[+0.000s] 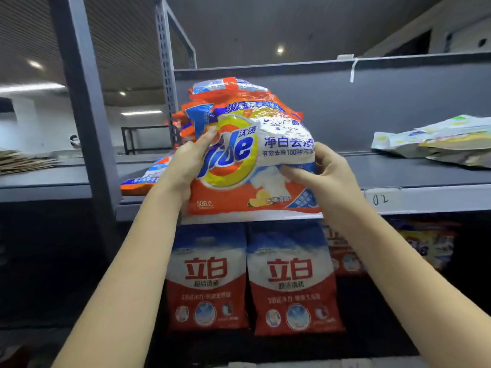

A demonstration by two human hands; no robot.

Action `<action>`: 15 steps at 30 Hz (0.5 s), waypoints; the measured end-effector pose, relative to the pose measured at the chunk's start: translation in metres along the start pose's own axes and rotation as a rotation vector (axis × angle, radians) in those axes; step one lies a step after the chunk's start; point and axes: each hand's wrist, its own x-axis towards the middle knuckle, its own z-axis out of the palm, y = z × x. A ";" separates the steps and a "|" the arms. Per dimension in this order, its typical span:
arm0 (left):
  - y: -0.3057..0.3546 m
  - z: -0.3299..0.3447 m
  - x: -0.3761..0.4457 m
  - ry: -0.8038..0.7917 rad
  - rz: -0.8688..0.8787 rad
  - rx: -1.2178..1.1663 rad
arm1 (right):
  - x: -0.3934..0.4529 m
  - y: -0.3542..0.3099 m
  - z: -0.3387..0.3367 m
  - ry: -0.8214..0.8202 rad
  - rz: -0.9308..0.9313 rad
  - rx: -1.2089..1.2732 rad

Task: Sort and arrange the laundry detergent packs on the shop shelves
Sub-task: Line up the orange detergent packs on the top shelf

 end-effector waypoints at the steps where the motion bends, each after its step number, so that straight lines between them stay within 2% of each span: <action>1: 0.000 0.015 -0.008 -0.029 -0.006 -0.051 | -0.013 -0.003 -0.015 -0.001 -0.003 -0.013; 8: -0.030 0.123 -0.074 -0.090 0.061 -0.279 | -0.110 0.000 -0.106 0.175 0.111 -0.061; 12: -0.060 0.179 -0.109 -0.157 -0.028 -0.398 | -0.163 0.018 -0.155 0.256 0.302 -0.069; 15: -0.084 0.218 -0.130 -0.222 -0.085 -0.370 | -0.199 0.038 -0.190 0.228 0.488 -0.110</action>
